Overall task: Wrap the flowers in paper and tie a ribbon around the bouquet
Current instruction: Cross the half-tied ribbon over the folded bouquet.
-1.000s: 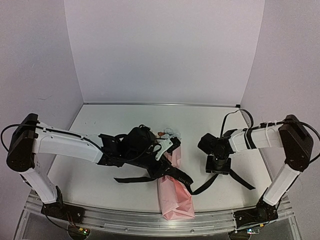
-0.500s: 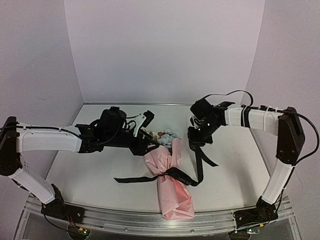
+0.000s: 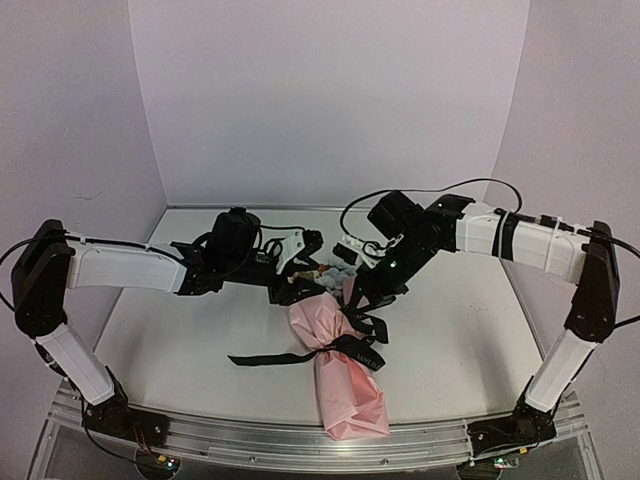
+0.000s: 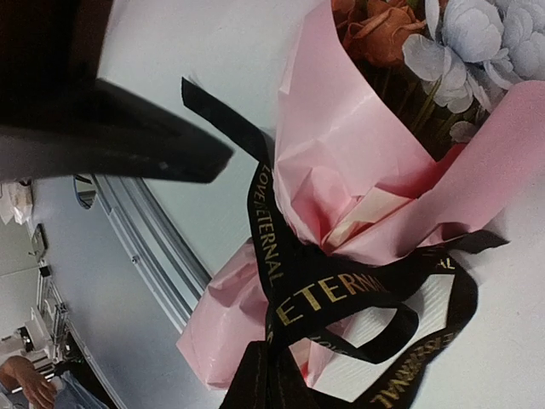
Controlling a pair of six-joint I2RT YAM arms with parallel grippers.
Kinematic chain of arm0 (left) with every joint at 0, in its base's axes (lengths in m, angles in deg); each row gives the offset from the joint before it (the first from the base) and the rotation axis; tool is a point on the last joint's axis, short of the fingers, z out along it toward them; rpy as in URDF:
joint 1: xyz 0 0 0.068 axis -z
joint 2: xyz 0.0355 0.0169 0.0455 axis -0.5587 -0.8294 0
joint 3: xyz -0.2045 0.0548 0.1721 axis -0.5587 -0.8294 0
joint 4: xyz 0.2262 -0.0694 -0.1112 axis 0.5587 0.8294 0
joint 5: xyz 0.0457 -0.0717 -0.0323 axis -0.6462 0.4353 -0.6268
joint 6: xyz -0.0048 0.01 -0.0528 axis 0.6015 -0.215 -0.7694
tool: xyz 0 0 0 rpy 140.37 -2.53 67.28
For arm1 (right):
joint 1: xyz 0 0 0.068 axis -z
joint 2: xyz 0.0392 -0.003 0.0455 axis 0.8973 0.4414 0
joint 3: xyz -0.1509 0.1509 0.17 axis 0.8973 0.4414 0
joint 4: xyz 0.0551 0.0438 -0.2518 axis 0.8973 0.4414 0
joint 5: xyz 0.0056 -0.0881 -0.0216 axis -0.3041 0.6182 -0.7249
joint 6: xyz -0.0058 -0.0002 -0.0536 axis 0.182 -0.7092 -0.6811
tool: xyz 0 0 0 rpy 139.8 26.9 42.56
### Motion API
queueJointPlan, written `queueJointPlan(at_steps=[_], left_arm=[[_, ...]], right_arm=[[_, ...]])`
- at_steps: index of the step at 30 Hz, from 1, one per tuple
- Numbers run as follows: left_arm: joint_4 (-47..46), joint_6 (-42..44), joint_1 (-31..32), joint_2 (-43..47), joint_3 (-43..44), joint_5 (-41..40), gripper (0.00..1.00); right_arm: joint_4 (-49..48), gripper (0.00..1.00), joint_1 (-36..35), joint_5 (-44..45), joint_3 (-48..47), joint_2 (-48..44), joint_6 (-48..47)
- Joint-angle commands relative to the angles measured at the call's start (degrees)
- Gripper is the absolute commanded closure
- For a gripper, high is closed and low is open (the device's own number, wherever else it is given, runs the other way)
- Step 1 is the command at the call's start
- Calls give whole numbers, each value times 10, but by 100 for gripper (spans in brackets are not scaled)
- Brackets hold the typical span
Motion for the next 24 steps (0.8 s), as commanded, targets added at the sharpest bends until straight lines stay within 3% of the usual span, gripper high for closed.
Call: queueJointPlan(at_steps=[1,13,24], left_arm=[[19,72,1,-19,50,78,41],[-46,62,26,-52,61,128,41],[-73,48,37,-92,89,125,45]], right_arm=[[15,100,-4,15,11,-52,-56],[-5,100,-4,28,8,-70,-125],[-31,100,-9,41,12,-71,-121]])
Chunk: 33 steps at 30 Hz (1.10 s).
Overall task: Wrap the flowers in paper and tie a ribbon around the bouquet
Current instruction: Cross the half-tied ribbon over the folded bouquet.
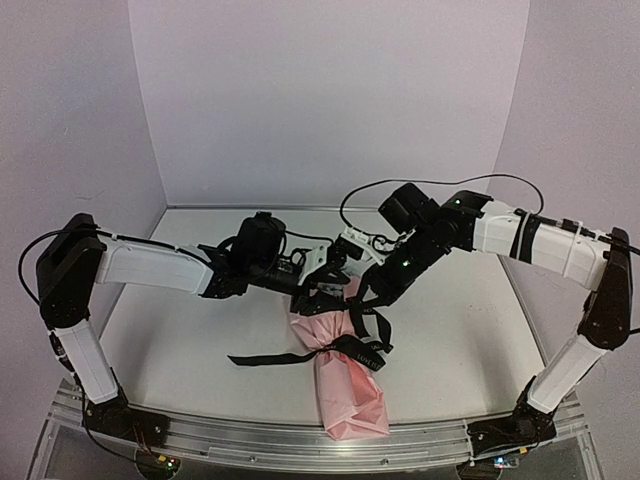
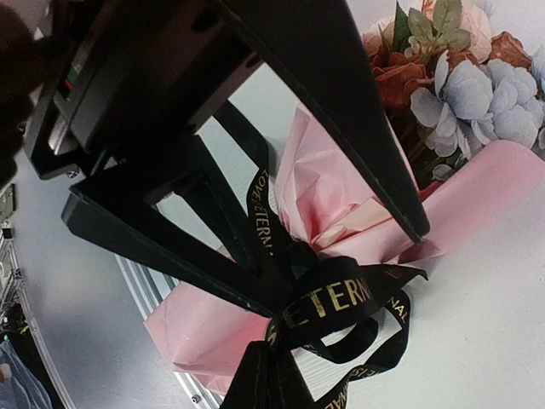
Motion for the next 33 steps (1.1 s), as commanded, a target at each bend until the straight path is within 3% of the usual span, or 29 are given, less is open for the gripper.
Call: queueJointPlan(at_steps=[1,10,14,16,20,24,29,33], left_arm=[[-31,-4,6,-10,32,14,46],[-47,-18,20,-23,30,8,59],[-85,-49,20,-25,22,-34,89],[-79,-67,20,-29,32,-59,98],[-55,-121,19,-30,50,-120,100],[-4,-165,19,-29,75,-173,100],[31,-192,18,-22,84,-208,100],[57,-204,18,-23,94,-218,100]], right_arm=[[-31,100,-3,17,-1,-24,-4],[-37,100,-3,29,2,-22,-2],[-37,100,-3,63,4,-22,8],[-37,91,-2,84,11,-30,32],[-39,65,-1,129,45,-66,63],[-88,52,-1,153,133,-139,95],[-196,50,-1,107,274,-194,124],[-348,60,-5,90,382,-190,131]])
